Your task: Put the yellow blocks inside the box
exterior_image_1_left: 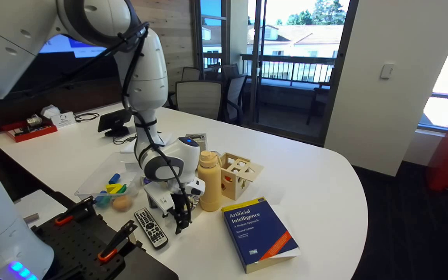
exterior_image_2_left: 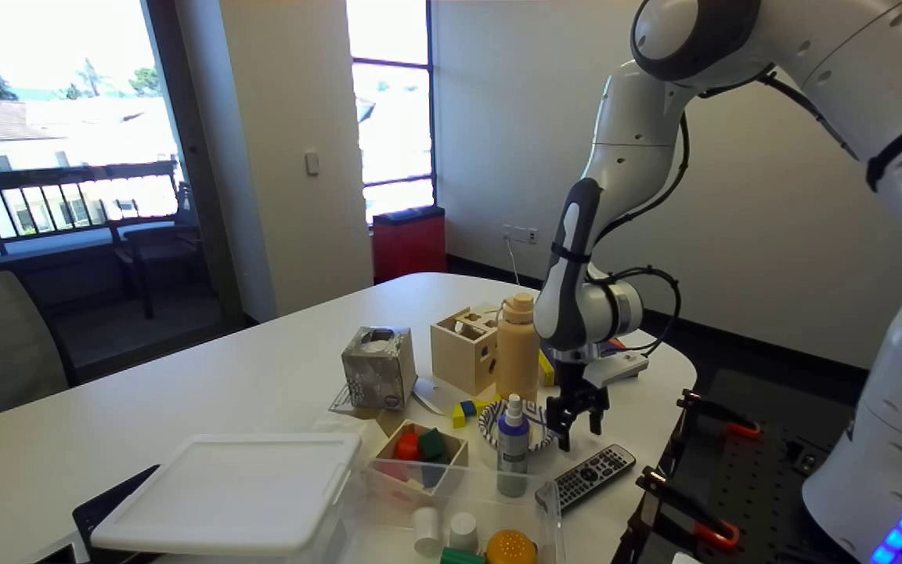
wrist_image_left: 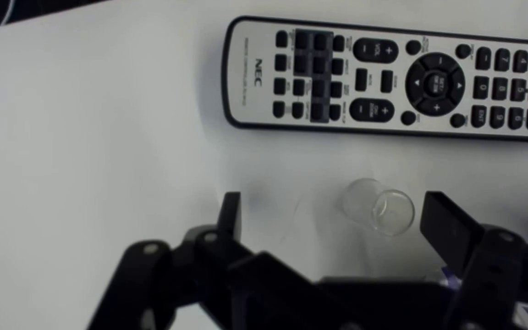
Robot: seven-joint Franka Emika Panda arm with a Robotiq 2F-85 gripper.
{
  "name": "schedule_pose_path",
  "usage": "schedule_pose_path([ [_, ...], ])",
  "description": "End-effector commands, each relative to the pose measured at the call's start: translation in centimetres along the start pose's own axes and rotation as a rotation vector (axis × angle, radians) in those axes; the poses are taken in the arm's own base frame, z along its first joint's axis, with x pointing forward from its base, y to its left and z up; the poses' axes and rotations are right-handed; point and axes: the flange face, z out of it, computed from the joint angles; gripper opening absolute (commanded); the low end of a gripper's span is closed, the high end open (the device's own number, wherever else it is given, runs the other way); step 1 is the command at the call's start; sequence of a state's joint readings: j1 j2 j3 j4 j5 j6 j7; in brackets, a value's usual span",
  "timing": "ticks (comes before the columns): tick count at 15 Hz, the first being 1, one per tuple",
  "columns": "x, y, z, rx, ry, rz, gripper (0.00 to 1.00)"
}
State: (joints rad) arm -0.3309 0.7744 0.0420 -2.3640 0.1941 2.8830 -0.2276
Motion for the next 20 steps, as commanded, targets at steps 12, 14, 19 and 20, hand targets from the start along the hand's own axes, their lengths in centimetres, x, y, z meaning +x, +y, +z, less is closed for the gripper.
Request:
schedule_pose_path([
  [12,0.6,-0.3,0.5,-0.064,0.024,-0.003,0.12],
  [14,0.7,-0.5,0.0,-0.065,0.029,-0.004,0.04],
  [19,0.2,-1.4,-2.7,-0.092,0.035,-0.032,0.06],
  [20,-0.2,-1.8,-4.0,-0.107,0.031,-0.04,0.06],
])
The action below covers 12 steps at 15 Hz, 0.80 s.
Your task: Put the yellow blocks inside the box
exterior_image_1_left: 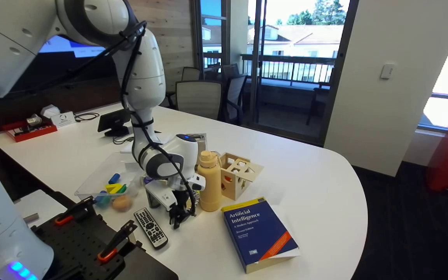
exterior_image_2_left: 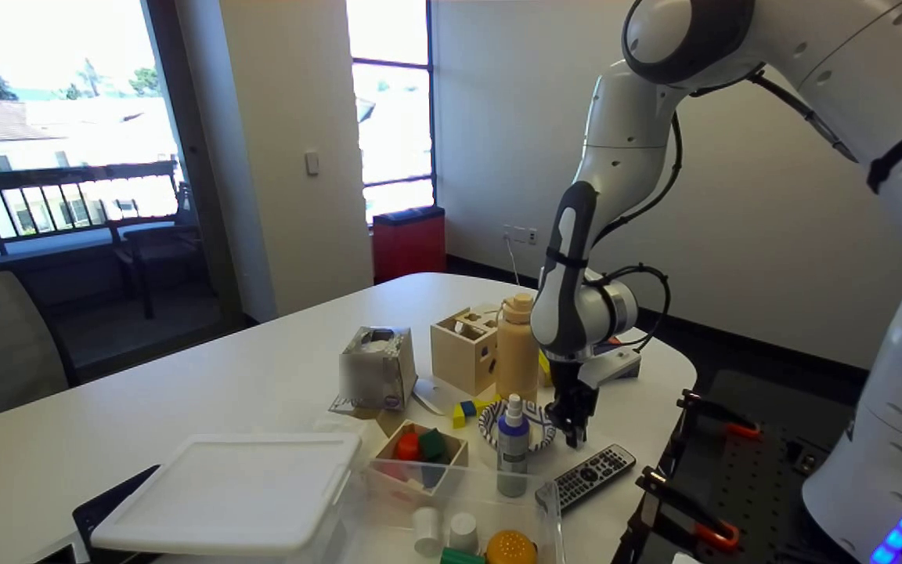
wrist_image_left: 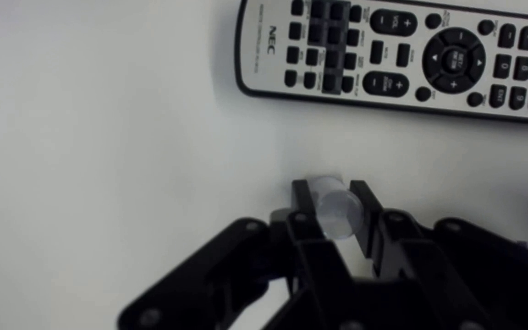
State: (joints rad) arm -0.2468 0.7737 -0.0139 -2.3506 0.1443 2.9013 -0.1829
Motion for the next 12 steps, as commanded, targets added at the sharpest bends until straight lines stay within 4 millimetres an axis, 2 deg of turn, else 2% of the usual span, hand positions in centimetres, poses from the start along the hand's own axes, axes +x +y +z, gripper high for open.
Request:
schedule_pose_path([
  [1,-1.4,-1.0,-4.8,-0.057,0.011,0.002,0.06],
  [3,-1.9,-1.6,-7.7,-0.069,-0.003,-0.001,0.06],
  [6,-2.8,-4.2,-12.7,-0.064,-0.034,-0.06,0.06],
  [10,-2.9,-8.9,-18.6,-0.034,-0.073,-0.171,0.06],
  [12,-3.2,-11.6,-20.1,-0.014,-0.119,-0.233,0.06],
])
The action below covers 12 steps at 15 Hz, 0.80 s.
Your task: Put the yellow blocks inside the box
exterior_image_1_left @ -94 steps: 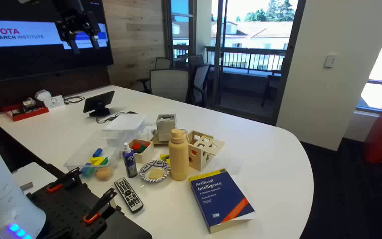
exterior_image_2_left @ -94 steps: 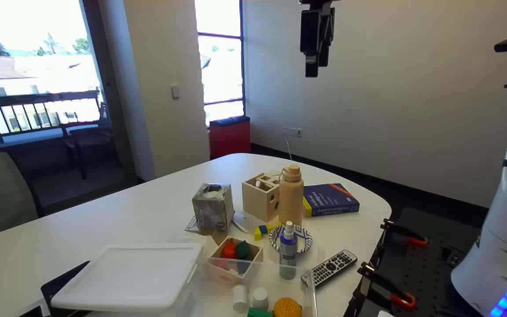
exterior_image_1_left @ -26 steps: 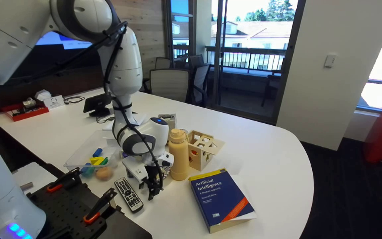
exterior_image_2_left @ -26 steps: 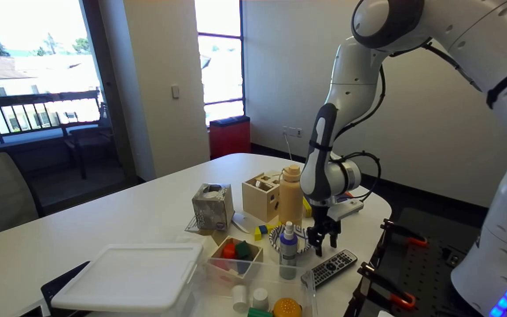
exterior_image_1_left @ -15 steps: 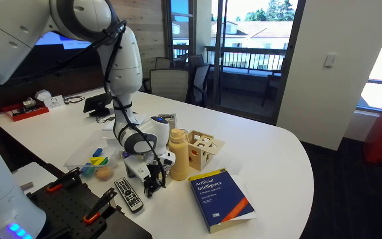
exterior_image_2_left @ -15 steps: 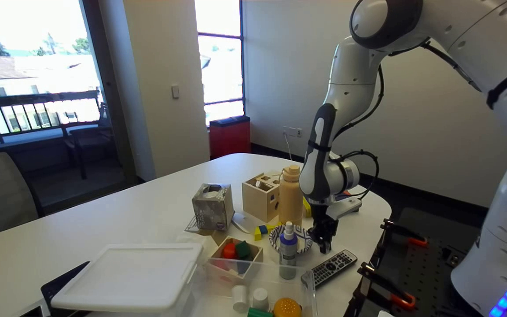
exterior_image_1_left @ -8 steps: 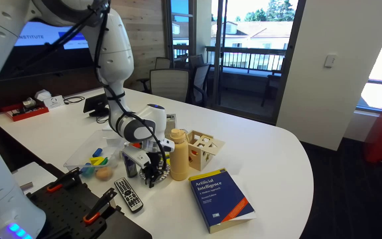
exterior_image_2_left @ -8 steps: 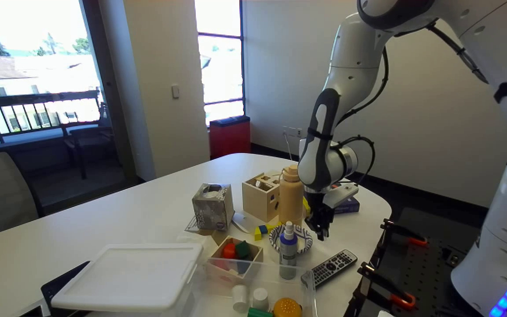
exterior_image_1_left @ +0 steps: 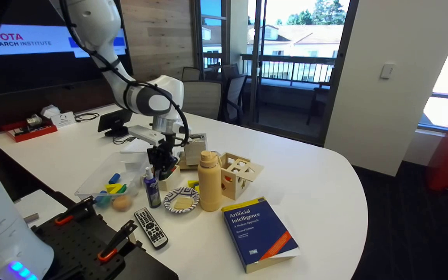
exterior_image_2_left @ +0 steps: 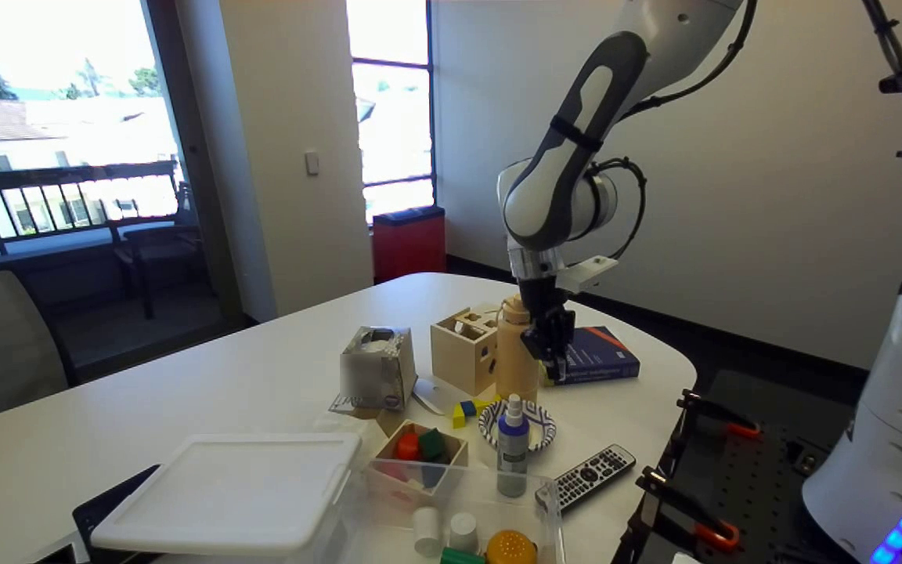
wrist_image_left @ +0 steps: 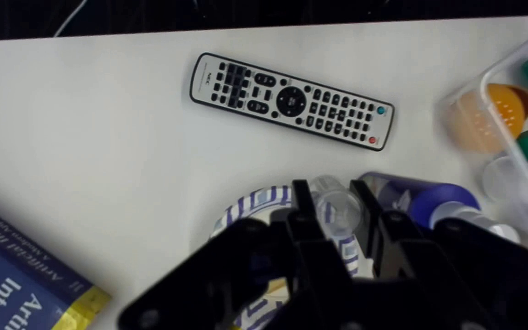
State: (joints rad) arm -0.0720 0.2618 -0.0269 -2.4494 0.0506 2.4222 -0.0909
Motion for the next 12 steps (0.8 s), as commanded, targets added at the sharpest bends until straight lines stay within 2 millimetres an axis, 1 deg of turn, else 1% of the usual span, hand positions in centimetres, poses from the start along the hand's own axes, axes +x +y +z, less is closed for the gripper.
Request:
schedule_pose_path([
  [1,-0.8,-3.9,-2.9,0.024,-0.062,-0.098,0.06],
  [3,-1.1,-5.9,-3.3,0.023,-0.09,-0.132,0.06],
  [5,-1.1,-7.2,-3.1,0.002,-0.071,-0.148,0.06],
  [9,-1.0,-8.8,-2.4,0.008,-0.032,-0.184,0.06],
  [12,-0.6,-9.2,-2.1,0.004,0.0,-0.191,0.06],
])
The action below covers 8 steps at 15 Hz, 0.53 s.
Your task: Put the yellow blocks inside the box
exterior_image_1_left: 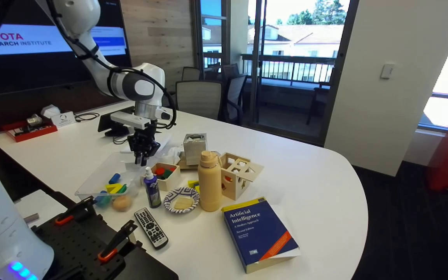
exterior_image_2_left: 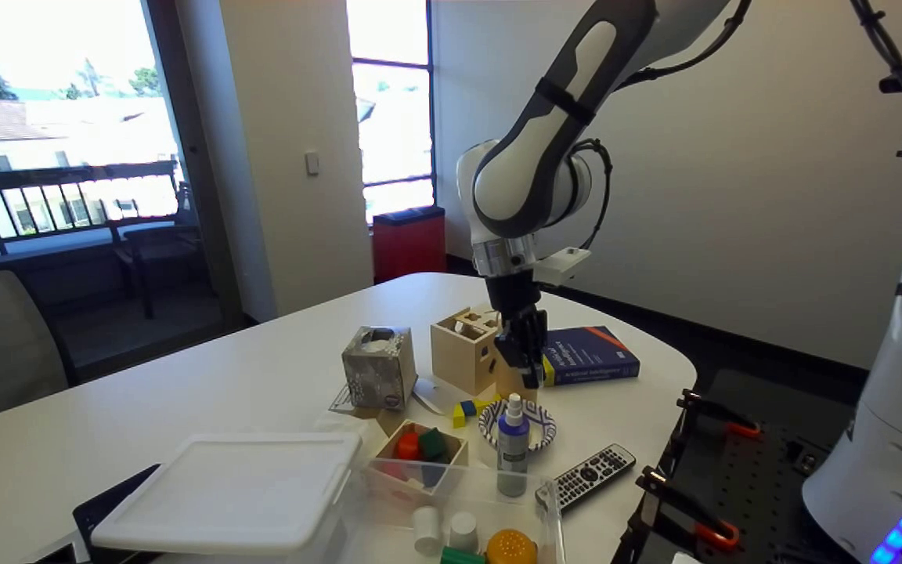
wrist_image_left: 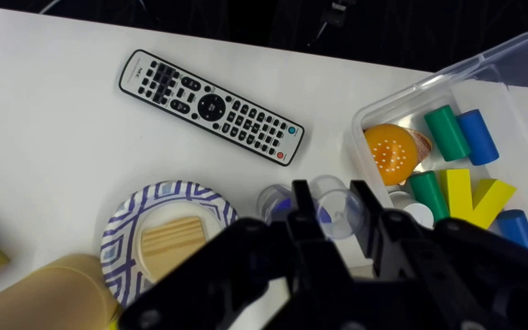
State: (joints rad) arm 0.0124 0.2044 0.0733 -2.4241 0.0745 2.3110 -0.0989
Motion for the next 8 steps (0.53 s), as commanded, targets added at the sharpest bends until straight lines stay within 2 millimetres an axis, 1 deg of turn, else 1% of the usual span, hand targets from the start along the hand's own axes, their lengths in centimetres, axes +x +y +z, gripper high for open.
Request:
schedule_pose_path([
  [1,0.2,-0.5,0.4,0.012,0.046,-0.022,0.06],
  [8,1.4,-0.8,1.9,0.003,0.077,-0.046,0.06],
])
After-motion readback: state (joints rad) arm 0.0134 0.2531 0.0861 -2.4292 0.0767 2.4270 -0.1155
